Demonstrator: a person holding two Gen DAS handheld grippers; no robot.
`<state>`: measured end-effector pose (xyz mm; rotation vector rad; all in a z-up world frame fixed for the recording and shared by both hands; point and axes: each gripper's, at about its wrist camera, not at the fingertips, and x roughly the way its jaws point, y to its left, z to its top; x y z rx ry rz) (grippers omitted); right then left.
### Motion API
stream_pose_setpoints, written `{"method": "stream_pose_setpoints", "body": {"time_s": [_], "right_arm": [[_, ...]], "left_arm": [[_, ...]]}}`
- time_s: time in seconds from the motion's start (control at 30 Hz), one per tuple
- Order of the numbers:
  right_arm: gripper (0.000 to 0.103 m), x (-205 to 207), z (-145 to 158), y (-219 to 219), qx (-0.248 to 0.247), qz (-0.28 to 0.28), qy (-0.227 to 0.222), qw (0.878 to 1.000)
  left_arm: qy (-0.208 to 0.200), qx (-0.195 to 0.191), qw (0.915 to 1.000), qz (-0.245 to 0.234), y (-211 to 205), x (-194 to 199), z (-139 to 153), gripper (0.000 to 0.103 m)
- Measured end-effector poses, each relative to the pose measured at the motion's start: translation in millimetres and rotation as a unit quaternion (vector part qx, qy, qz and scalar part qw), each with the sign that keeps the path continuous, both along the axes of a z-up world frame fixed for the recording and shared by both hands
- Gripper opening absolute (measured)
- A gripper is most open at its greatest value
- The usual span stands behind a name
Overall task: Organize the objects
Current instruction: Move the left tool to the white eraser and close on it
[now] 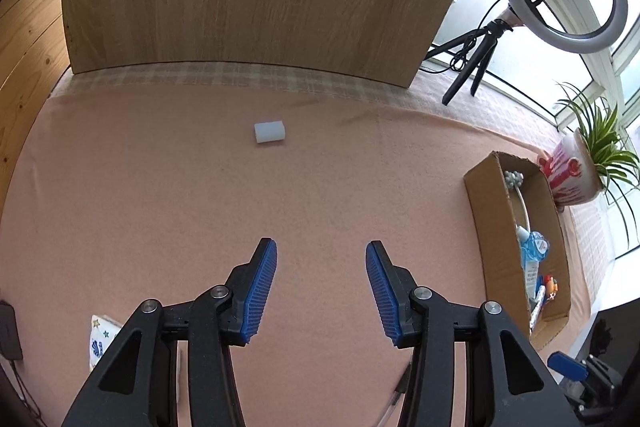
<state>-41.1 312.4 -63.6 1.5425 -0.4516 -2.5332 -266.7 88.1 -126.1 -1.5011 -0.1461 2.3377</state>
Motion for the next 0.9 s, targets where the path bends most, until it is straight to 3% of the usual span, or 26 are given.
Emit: {"method": "stream_pose_setpoints", "body": {"time_s": [0.23,0.4,0.8,0.87,0.9], "right_arm": [[0.052,18.5,-4.9,-10.1,0.009,-0.041,-0.017,0.999],[0.052,29.9,-10.1,-7.0,0.014,-0.069,-0.031,0.997],[0.052,35.1,-13.6,4.9,0.018,-0.095,-0.042,0.994],[0.052,34.0,-14.1,4.7,0.019,-0.093,-0.043,0.995],[0.052,33.6,-14.5,4.3,0.019,-0.091,-0.043,0.995]], "left_arm": [[-0.028,-0.005,0.9994,0.022,2.4,-84.5,-26.0,0.05],[-0.043,-0.016,0.9984,0.034,7.1,-120.2,-39.6,0.05],[-0.057,-0.052,0.9967,0.023,27.6,-146.8,-63.4,0.049],[-0.056,-0.058,0.9965,0.024,29.2,-147.5,-67.8,0.044],[-0.055,-0.063,0.9962,0.024,29.0,-148.6,-70.2,0.036]]}}
